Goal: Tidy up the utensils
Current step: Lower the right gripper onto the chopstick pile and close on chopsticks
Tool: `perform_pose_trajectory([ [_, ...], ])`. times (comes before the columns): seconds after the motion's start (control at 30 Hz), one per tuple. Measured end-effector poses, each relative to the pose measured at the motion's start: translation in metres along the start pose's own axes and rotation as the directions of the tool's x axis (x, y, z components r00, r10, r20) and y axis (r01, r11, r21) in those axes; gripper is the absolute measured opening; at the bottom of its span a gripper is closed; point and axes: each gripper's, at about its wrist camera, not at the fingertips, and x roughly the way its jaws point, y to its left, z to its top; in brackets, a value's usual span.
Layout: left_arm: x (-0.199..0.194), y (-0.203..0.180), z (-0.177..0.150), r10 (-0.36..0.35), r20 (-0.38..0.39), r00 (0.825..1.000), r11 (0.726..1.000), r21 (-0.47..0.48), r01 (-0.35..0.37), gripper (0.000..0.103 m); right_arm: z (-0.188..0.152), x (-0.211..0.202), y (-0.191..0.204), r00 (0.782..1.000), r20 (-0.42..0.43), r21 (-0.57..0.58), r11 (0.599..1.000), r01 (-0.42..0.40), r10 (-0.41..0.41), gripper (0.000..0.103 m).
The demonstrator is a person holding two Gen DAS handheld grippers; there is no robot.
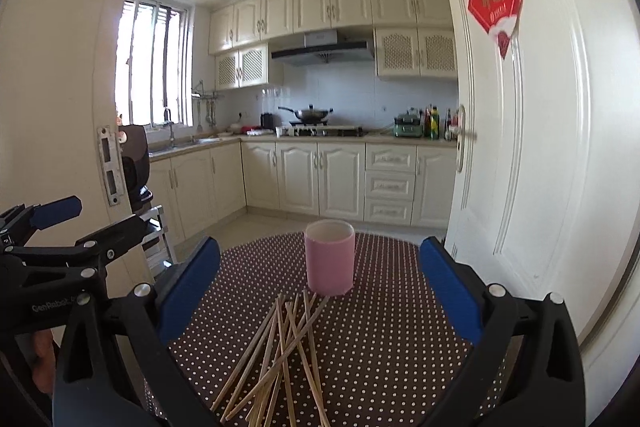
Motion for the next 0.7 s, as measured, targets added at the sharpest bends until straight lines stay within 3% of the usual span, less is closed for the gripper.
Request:
perform_pose_trajectory([
  [0.13, 0.031, 0.005, -0.002, -0.046, -0.108, 0.993, 0.999, -0.018, 0.045, 0.097, -0.004, 0.017, -0.009, 0.998, -0.056, 0.015, 1.0, 0.009, -0.008, 0.096],
  [0.3, 0.077, 0.003, -0.019, -0.12, -0.272, 0.955, 0.993, -0.04, 0.114, 0.097, -0.018, 0.047, -0.022, 0.983, -0.181, 0.051, 0.999, 0.004, 0.005, 0.096],
  [0.43, 0.111, 0.004, -0.034, -0.164, -0.375, 0.912, 0.986, -0.08, 0.145, 0.097, -0.034, 0.072, -0.028, 0.957, -0.291, 0.051, 0.999, 0.003, 0.012, 0.092],
  [0.57, 0.142, 0.009, -0.044, -0.198, -0.449, 0.871, 0.979, -0.136, 0.152, 0.092, -0.048, 0.098, -0.037, 0.918, -0.391, 0.098, 0.995, -0.025, 0.062, 0.073],
  [0.63, 0.163, 0.014, -0.049, -0.235, -0.504, 0.831, 0.969, -0.186, 0.161, 0.086, -0.054, 0.114, -0.042, 0.891, -0.441, 0.146, 0.988, -0.048, 0.108, 0.069],
  [0.7, 0.177, 0.015, -0.054, -0.243, -0.535, 0.809, 0.966, -0.205, 0.155, 0.08, -0.058, 0.127, -0.043, 0.868, -0.475, 0.172, 0.983, -0.066, 0.141, 0.062],
])
